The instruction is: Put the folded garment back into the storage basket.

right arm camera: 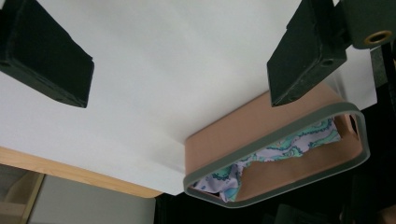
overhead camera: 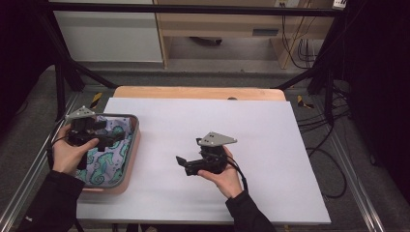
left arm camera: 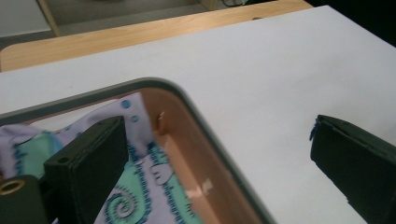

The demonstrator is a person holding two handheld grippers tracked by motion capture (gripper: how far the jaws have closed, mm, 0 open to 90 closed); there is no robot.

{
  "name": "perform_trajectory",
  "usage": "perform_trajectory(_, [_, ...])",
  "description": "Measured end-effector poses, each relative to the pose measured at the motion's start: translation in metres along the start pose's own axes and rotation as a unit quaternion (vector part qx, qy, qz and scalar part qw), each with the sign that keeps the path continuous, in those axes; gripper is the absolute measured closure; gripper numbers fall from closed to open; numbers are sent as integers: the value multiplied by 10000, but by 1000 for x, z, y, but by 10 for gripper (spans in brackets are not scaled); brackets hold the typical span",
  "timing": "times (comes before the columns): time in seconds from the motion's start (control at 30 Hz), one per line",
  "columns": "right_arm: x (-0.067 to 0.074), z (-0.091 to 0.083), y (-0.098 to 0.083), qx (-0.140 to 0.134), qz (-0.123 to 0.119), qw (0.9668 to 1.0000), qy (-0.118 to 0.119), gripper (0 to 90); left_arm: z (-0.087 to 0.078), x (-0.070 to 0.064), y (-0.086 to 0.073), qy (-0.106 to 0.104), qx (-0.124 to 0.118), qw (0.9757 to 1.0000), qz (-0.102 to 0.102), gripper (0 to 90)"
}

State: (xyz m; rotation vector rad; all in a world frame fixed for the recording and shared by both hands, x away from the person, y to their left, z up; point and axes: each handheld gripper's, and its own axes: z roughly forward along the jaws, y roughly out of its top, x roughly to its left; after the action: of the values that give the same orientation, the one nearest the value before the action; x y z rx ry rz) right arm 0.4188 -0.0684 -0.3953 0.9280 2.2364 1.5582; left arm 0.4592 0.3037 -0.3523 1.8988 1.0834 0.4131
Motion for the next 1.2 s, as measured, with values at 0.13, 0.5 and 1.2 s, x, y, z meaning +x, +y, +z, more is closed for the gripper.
perform_trajectory(0.13, [-12,-16,-3,100,-150,9998,-6,56,5,-14,2,-7,-48,9999,157,39])
perform_trajectory(0.5, [-39,-56,-17,141,-193,9997,-109,44,30,-64,-2,-432,-177,9980,420,39])
perform_trajectory(1.2, [-85,-112,-63,134,114,9984,-537,33,67,-113,-47,-1130,-19,9920,560,42])
